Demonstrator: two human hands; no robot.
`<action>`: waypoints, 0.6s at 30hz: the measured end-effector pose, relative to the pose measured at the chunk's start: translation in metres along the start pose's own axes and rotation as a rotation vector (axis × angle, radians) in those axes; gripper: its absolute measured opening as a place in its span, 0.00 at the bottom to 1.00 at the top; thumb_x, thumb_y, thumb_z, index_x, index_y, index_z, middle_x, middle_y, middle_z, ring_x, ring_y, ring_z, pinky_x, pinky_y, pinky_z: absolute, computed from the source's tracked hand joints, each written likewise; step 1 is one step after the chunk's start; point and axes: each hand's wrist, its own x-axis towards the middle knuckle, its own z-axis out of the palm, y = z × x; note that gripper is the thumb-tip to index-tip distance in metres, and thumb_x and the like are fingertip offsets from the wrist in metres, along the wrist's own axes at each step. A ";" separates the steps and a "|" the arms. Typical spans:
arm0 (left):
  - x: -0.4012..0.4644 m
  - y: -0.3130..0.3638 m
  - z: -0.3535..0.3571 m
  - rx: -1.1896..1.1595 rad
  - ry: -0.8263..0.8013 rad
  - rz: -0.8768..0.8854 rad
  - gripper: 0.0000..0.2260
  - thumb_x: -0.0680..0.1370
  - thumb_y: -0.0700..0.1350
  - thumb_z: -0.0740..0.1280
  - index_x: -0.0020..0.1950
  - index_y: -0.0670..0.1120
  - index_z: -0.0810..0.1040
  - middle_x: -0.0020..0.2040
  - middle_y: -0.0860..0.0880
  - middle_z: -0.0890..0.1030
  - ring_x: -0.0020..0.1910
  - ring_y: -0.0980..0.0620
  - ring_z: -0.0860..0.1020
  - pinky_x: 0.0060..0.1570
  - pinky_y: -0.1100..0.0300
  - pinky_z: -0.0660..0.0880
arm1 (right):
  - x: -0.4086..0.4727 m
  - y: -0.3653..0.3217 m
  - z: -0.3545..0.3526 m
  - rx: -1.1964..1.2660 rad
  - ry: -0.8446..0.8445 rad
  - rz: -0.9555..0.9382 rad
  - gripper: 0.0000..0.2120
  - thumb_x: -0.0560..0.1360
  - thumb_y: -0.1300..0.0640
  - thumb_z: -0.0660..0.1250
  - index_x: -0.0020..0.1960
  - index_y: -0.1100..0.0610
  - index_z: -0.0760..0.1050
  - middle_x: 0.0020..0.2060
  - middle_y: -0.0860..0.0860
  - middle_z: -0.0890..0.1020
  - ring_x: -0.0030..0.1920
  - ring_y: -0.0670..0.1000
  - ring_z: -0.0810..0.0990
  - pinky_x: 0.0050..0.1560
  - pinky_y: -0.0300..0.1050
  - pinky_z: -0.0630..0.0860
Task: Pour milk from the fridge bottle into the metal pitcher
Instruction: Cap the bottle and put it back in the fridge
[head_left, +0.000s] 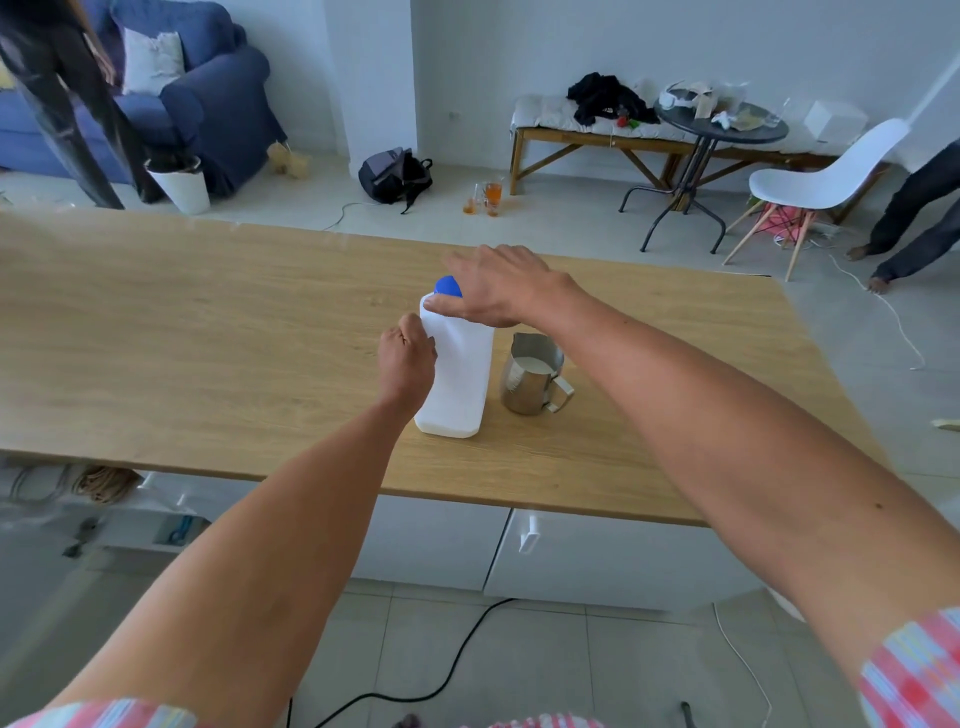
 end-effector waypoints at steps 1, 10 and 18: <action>0.000 -0.001 0.001 0.004 -0.007 0.008 0.16 0.72 0.48 0.53 0.24 0.52 0.58 0.24 0.56 0.59 0.31 0.49 0.56 0.33 0.46 0.57 | 0.001 0.003 0.004 -0.036 0.020 -0.022 0.24 0.81 0.32 0.53 0.51 0.53 0.69 0.41 0.48 0.74 0.41 0.55 0.73 0.42 0.50 0.66; -0.003 0.002 0.010 -0.034 0.142 -0.011 0.18 0.81 0.41 0.53 0.30 0.48 0.58 0.25 0.55 0.62 0.32 0.49 0.61 0.30 0.56 0.59 | 0.015 0.001 0.017 -0.069 0.137 0.001 0.28 0.82 0.34 0.50 0.34 0.53 0.65 0.30 0.48 0.69 0.28 0.50 0.64 0.36 0.47 0.60; -0.003 0.003 0.016 -0.061 0.237 -0.048 0.18 0.80 0.42 0.53 0.30 0.48 0.58 0.25 0.56 0.61 0.33 0.49 0.61 0.33 0.53 0.59 | 0.015 -0.010 0.022 -0.062 0.196 0.100 0.27 0.81 0.35 0.52 0.32 0.53 0.64 0.29 0.48 0.69 0.34 0.54 0.72 0.35 0.47 0.61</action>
